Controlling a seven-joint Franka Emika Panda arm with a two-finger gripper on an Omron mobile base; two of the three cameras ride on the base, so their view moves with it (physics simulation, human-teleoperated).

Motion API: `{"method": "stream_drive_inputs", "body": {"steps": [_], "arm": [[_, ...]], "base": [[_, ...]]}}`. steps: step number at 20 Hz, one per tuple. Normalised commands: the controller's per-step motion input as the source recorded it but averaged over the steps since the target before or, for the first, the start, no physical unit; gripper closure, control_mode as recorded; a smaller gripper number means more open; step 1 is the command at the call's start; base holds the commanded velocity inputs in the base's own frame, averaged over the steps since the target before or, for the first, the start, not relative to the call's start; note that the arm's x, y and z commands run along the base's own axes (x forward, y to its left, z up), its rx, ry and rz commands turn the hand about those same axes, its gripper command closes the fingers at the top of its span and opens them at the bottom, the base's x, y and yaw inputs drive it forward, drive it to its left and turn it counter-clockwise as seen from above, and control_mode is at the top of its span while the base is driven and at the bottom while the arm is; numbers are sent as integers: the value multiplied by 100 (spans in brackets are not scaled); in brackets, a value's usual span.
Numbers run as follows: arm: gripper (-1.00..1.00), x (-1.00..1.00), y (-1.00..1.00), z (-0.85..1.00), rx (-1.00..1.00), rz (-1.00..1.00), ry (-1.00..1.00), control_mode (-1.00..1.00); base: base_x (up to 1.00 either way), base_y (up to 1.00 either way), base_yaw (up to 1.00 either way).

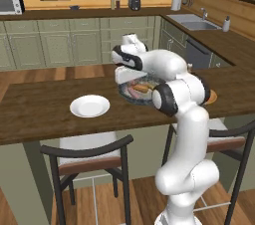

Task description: Place one bun and one sausage from the bowl on each plate.

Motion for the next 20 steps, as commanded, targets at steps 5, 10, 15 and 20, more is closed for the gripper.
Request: {"method": "stream_drive_inputs", "body": {"steps": [5, 10, 15, 20], "arm": [[100, -35, 100, -46, 3, -1, -32, -100], [100, 41, 100, -40, 4, -10, -8, -100], [100, 93, 100, 3, -7, -15, 9, -100], [100, 95, 77, -45, -7, -7, 14, -100]], "base": [[0, 0, 0], [0, 0, 0], [0, 0, 0], [0, 0, 0]]}}
